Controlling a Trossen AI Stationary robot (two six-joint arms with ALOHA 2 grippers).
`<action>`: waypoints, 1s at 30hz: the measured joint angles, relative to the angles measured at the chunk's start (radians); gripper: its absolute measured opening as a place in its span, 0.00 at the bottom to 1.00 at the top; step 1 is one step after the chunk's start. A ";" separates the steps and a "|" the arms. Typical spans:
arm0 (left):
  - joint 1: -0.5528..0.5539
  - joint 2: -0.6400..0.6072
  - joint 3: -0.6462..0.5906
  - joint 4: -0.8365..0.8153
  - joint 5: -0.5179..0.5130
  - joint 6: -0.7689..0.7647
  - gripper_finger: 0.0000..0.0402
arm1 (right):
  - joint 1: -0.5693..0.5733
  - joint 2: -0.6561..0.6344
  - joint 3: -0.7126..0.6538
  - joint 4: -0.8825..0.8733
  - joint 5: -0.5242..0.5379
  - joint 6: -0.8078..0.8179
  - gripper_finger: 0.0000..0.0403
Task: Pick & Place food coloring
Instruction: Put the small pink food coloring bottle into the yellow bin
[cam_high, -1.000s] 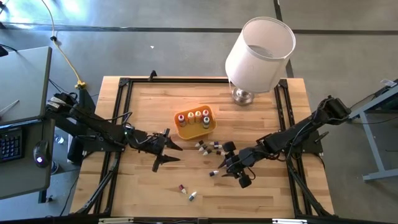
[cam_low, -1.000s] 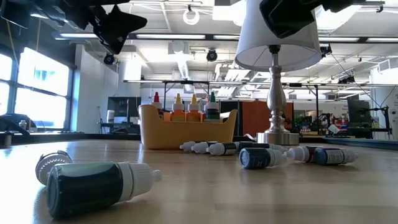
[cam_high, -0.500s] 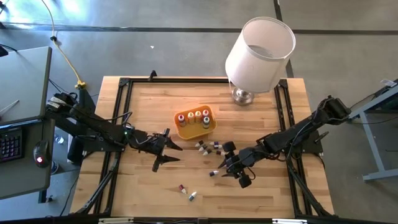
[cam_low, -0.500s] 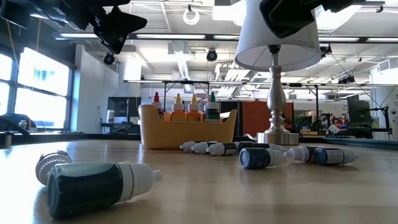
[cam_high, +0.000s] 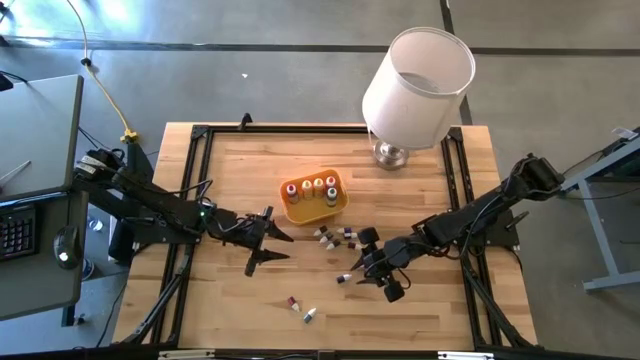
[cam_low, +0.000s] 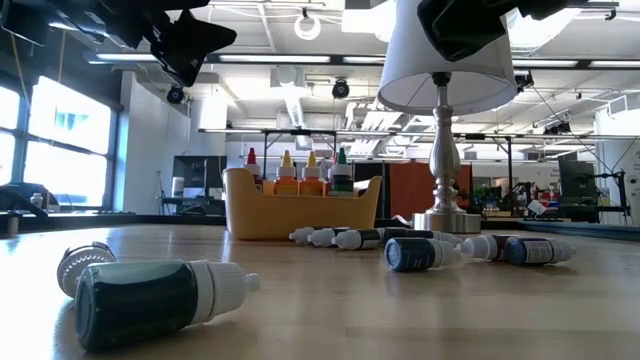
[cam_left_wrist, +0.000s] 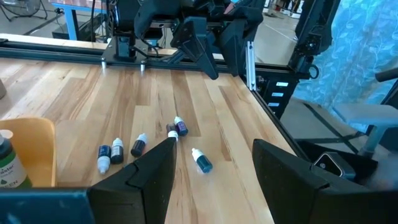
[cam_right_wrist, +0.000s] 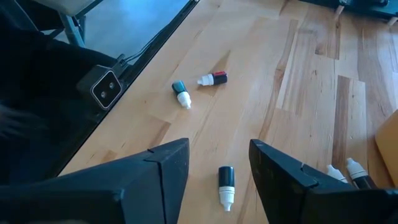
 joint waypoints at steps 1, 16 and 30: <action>0.000 0.000 0.000 0.000 0.000 0.000 0.52 | 0.000 0.000 0.000 0.000 0.000 0.000 0.40; 0.000 0.000 0.000 -0.024 0.005 -0.028 0.52 | 0.000 0.000 0.000 0.000 0.000 0.000 0.40; -0.205 0.040 0.170 -0.272 -0.169 -0.011 0.52 | -0.009 -0.001 0.002 0.210 0.024 -0.125 0.40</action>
